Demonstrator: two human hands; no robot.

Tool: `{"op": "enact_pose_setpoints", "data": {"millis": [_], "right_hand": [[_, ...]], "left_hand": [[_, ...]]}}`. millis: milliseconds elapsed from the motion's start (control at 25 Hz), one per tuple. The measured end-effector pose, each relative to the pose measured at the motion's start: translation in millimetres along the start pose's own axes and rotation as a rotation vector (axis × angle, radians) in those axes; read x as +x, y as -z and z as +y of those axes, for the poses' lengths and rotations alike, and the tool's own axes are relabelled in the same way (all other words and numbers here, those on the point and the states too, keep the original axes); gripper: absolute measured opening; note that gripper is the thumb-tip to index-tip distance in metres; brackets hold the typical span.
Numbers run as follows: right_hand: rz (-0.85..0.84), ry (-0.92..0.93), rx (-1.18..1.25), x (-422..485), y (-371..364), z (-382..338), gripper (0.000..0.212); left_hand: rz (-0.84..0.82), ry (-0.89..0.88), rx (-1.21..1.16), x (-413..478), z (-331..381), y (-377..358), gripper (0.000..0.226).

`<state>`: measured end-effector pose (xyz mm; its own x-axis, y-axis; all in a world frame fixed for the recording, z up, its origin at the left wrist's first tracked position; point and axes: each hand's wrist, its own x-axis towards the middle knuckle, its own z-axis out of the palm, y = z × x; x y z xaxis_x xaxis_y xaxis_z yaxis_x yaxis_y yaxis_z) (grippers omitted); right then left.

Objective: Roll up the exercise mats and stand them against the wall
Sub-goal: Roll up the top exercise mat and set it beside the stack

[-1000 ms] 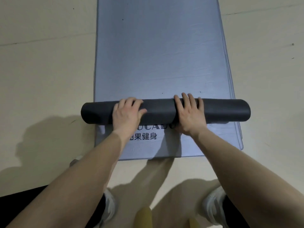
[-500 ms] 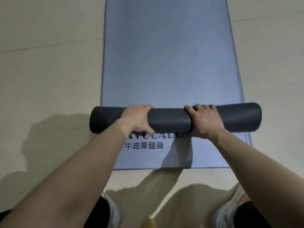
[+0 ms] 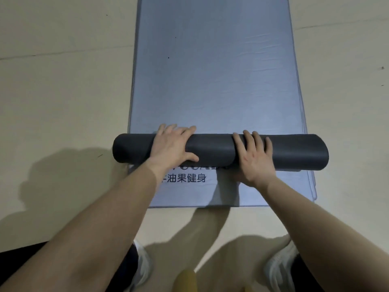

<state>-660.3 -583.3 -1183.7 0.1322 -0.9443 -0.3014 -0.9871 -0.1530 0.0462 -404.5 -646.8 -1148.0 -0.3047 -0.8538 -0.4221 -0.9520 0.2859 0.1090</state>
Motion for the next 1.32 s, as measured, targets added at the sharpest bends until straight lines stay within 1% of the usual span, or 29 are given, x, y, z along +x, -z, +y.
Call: {"op": "enact_pose_setpoints", "data": {"millis": [40,80,160,200,240,320,400,440,480,600,640,720,800,840,880,920,1000,1040,1080,1120,1160,1200,1240,1320], "right_hand": [[-0.040,0.001,0.049,20,9,6,0.134],[-0.053,-0.002,0.073,36,17,12,0.136],[0.057,0.011,0.012,45,17,15,0.131],[0.123,0.020,-0.031,42,10,11,0.126],[0.154,0.018,-0.060,40,2,9,0.121],[0.167,0.023,-0.088,50,0,10,0.108],[0.179,0.029,-0.103,70,15,17,0.096],[0.136,0.031,-0.107,74,24,18,0.096],[0.055,0.042,-0.107,73,31,20,0.098],[-0.216,0.141,-0.074,44,42,23,0.103],[-0.273,0.152,-0.051,30,43,21,0.106],[-0.261,0.102,-0.037,-1,39,10,0.118],[-0.171,0.031,-0.065,-36,24,-10,0.130],[-0.163,0.011,-0.055,-43,17,-15,0.135],[-0.190,0.016,-0.020,-40,17,-15,0.138],[-0.233,0.022,0.037,-26,21,-11,0.140],[-0.310,0.031,0.142,14,38,2,0.138],[-0.327,0.038,0.163,29,49,6,0.136],[-0.309,0.036,0.181,36,54,7,0.132],[-0.225,0.036,0.194,35,54,8,0.124],[-0.096,0.037,0.197,27,49,8,0.114],[0.030,0.034,0.169,16,39,8,0.110],[0.099,0.034,0.114,8,28,9,0.115],[0.097,0.031,-0.005,19,17,12,0.130]], "left_hand": [[0.120,-0.004,0.054,-9,3,-12,0.096],[0.172,-0.001,0.094,-14,3,-22,0.104],[0.142,0.023,0.147,4,-3,-29,0.127],[0.129,0.028,0.153,19,-6,-24,0.134],[0.124,0.022,0.151,34,-11,-19,0.138],[0.137,-0.032,0.176,51,-19,-13,0.139],[0.134,-0.099,0.193,57,-22,-4,0.129],[0.112,-0.102,0.156,58,-22,2,0.123],[0.062,-0.087,0.090,55,-20,7,0.120],[-0.176,-0.061,-0.086,26,-7,6,0.117],[-0.252,-0.058,-0.131,10,-4,-1,0.116],[-0.340,-0.054,-0.181,-7,-2,-9,0.115],[-0.424,-0.002,-0.266,-3,-3,1,0.113],[-0.430,0.012,-0.283,1,-5,6,0.110],[-0.384,0.021,-0.269,1,-5,9,0.106],[-0.280,0.046,-0.210,-6,-4,8,0.099],[0.027,0.097,-0.067,-34,6,-9,0.084],[0.103,0.108,-0.018,-49,11,-21,0.084],[0.109,0.103,0.008,-54,12,-29,0.090],[0.094,0.077,0.012,-47,8,-32,0.098],[0.088,0.051,-0.006,-35,0,-28,0.101],[0.083,0.028,-0.035,-18,-11,-19,0.100],[0.061,0.012,-0.068,-2,-20,-9,0.098],[0.061,-0.006,-0.100,17,-27,2,0.093]]}}
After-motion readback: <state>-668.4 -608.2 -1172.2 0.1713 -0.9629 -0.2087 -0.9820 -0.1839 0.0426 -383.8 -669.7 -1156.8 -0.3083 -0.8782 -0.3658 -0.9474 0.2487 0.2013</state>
